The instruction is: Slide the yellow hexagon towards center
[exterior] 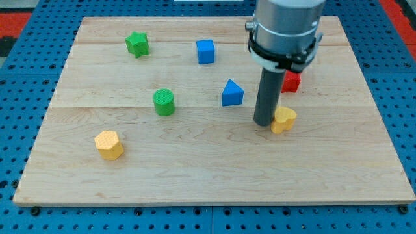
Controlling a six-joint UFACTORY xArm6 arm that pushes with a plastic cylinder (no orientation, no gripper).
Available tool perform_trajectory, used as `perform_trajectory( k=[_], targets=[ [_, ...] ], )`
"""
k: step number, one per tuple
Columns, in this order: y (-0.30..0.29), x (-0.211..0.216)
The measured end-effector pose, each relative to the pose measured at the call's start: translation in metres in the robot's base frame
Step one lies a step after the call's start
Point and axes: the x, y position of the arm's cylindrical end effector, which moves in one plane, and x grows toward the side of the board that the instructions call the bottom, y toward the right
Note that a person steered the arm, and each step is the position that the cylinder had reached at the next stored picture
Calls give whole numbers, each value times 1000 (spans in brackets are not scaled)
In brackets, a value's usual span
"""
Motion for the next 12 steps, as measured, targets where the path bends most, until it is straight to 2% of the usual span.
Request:
perform_trajectory(
  k=[1, 2, 3, 4, 5, 6, 7, 8, 9, 10, 12],
  targets=[
    [15, 28],
    [49, -12],
    [50, -54],
    [-15, 18],
    [-151, 42],
    [-192, 82],
    [-224, 100],
    [-284, 72],
    [-249, 56],
    [-180, 39],
    [-253, 32]
  ],
)
